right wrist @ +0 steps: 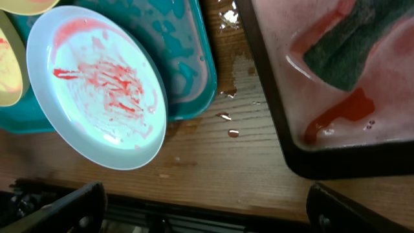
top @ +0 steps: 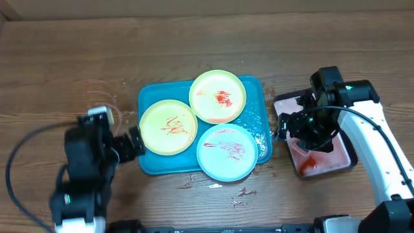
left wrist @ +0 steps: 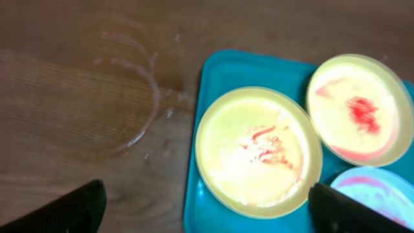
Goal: Clean dirty plates on tray and stack at the side
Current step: 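Reach the left gripper to the left edge of the yellow plate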
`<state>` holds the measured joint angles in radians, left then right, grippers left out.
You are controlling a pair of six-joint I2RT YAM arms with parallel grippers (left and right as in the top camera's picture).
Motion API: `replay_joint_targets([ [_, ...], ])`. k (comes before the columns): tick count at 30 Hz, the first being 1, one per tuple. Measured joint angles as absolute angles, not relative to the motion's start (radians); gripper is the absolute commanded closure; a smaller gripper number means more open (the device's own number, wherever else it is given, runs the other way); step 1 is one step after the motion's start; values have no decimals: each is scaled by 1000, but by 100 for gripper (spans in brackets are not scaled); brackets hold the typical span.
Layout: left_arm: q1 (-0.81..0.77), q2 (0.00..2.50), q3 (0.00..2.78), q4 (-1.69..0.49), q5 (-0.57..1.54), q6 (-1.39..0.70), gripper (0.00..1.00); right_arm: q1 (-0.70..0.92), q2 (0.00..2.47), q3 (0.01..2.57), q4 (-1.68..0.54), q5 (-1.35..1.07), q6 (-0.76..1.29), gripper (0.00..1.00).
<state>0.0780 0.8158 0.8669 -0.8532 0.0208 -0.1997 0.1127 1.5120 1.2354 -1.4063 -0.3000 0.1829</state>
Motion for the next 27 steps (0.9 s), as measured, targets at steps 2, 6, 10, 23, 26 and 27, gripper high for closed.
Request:
replay_joint_targets([
  [2, 78, 955, 965, -929, 14, -200, 0, 113, 1512, 1235, -1411, -303, 183, 0],
  [6, 78, 1169, 1068, -989, 48, -199, 0, 113, 1512, 1235, -1416, -308, 183, 0],
  [10, 78, 1312, 1082, -968, 169, -165, 0, 113, 1512, 1235, -1415, -308, 183, 0],
  [23, 78, 1504, 1082, -907, 408, -22, 3, 113, 1512, 1235, -1377, -310, 183, 0],
  [26, 78, 1517, 1082, -925, 341, -32, 10, 113, 1512, 1235, -1373, -310, 183, 0],
  [27, 78, 1522, 1082, -928, 316, -37, 12, 113, 1512, 1235, -1371, -310, 183, 0],
])
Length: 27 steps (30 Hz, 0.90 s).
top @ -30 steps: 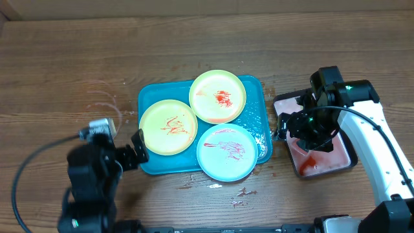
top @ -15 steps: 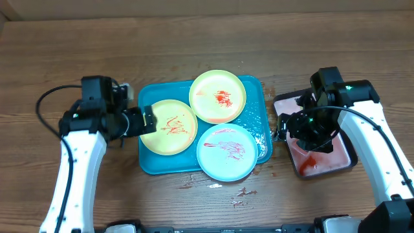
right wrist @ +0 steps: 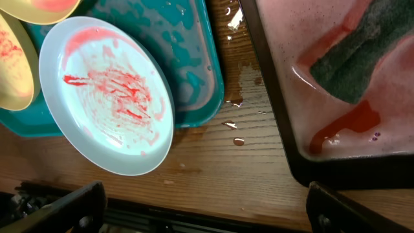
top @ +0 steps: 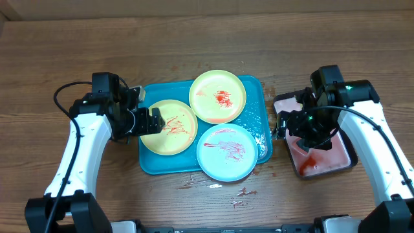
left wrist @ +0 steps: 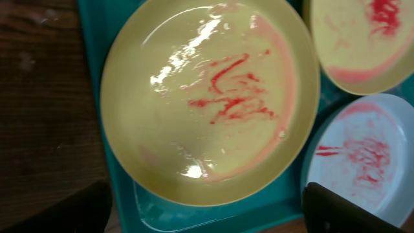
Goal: Clean dirty plates on tray and stack at the side
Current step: 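Reach the left gripper to the left edge of the yellow plate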
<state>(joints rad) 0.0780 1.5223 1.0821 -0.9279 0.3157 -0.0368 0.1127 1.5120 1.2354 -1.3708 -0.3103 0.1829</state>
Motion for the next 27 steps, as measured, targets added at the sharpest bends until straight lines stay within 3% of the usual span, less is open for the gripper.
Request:
replay_joint_targets([
  [6, 78, 1555, 1082, -917, 241, -52, 19, 113, 1512, 1235, -1339, -310, 183, 0],
  [12, 78, 1617, 1085, -886, 228, -56, 40, 113, 1512, 1235, -1325, -310, 183, 0],
  [17, 78, 1707, 1086, -860, 250, -53, 45, 113, 1512, 1235, -1328, -311, 183, 0],
  [22, 78, 1771, 1086, -855, 259, -56, 63, 113, 1512, 1235, -1329, -326, 183, 0],
  [25, 78, 1781, 1086, -855, 261, -53, 60, 113, 1512, 1235, -1328, -333, 184, 0],
  [27, 78, 1781, 1086, -854, 262, -54, 65, 113, 1512, 1235, -1328, -335, 183, 0],
])
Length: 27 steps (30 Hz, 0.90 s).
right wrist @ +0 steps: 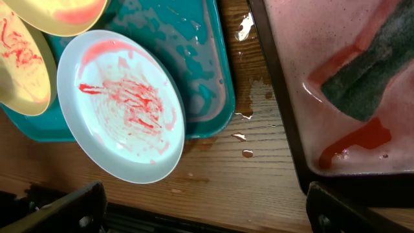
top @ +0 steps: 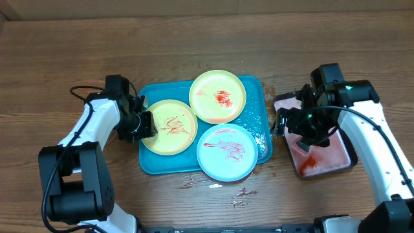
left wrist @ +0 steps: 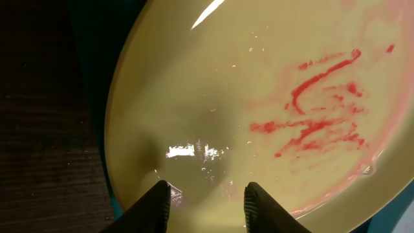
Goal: Clean dirty plates on tray and stack at the side
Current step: 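Reach the left gripper to the left edge of the yellow plate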
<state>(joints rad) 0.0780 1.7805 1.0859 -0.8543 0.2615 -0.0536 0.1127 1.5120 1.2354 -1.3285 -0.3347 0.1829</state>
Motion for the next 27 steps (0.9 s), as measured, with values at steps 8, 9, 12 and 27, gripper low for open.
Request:
replay_joint_targets([
  [8, 78, 1781, 1090, -840, 259, -74, 53, 113, 1512, 1235, -1309, -337, 183, 0],
  [9, 78, 1781, 1094, -840, 255, -86, 53, 113, 1512, 1235, -1304, -337, 183, 0],
  [12, 78, 1781, 1124, -840, 245, -114, 53, 113, 1512, 1235, -1291, -337, 183, 0],
  [27, 78, 1781, 1237, -835, 153, -166, 44, 113, 1512, 1235, -1298, -337, 184, 0],
])
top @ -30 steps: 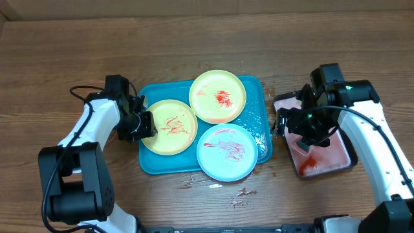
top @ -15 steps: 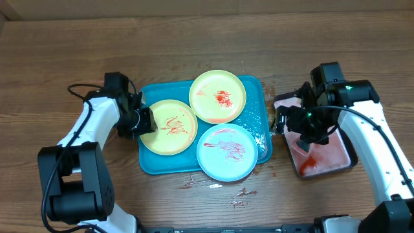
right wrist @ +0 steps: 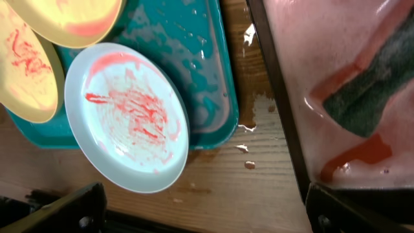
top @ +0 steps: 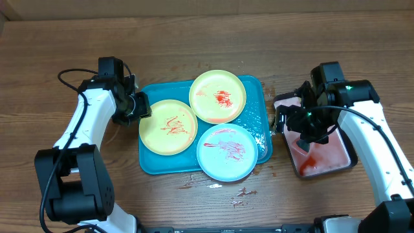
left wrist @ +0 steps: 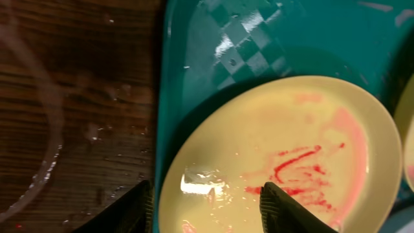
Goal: Clean dirty plates on tray and stack at the side
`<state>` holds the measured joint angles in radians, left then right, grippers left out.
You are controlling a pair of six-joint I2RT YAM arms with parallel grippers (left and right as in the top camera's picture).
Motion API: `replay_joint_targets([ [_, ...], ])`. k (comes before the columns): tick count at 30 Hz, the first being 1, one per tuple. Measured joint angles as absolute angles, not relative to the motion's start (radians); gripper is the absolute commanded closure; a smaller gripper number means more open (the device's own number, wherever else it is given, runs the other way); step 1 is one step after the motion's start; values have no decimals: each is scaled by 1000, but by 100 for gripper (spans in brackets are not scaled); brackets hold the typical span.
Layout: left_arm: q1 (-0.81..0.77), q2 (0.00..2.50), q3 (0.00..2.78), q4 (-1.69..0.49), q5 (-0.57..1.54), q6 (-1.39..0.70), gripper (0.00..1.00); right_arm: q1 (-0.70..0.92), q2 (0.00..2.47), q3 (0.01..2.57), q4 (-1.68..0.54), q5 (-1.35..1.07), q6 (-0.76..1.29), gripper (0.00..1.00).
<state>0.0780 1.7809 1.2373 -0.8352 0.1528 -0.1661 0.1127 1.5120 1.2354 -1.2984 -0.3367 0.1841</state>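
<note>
Three dirty plates lie on the teal tray (top: 261,123): a yellow plate (top: 168,127) at left, a yellow-green plate (top: 218,96) at the back and a light blue plate (top: 226,152) at the front, all smeared red. My left gripper (top: 138,107) hangs open over the yellow plate's (left wrist: 272,155) left rim, one finger above the tray's edge, the other above the plate, holding nothing. My right gripper (right wrist: 207,213) is open between the tray and the black basin (top: 343,160), above bare wood. A green sponge (right wrist: 369,90) lies in the basin's pink water.
A wet ring mark (left wrist: 39,162) stains the wood left of the tray. Red specks and droplets (top: 242,192) dot the table in front of the tray, and water drops (right wrist: 246,147) sit between tray and basin.
My left gripper has drawn back from close over the yellow plate toward the tray's far left corner, and its fingers stand wider apart. The right gripper shifted slightly. No plate moved.
My left arm was at the table's front left, away from the tray. Then it was over the yellow plate's left edge, then very low on that rim. Now it is higher and farther back. The right gripper stayed open beside the basin throughout.
</note>
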Motion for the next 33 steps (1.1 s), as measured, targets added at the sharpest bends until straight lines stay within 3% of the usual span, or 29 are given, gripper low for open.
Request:
replay_joint_targets([
  [7, 78, 1785, 1237, -817, 95, -182, 41, 113, 1512, 1235, -1379, -337, 192, 0],
  [13, 78, 1808, 1237, -796, 89, -184, 46, 113, 1512, 1235, -1402, -344, 222, 0],
  [20, 44, 1855, 1237, -765, 102, -177, 46, 113, 1512, 1235, -1403, -383, 234, 0],
  [27, 21, 1909, 1237, -761, 108, -168, 54, 113, 1512, 1235, -1404, -393, 235, 0],
  [30, 21, 1935, 1237, -761, 118, -163, 67, 113, 1512, 1235, -1404, -393, 236, 0],
  [33, 19, 1942, 1239, -760, 116, -156, 96, 113, 1512, 1235, -1404, -394, 236, 0],
])
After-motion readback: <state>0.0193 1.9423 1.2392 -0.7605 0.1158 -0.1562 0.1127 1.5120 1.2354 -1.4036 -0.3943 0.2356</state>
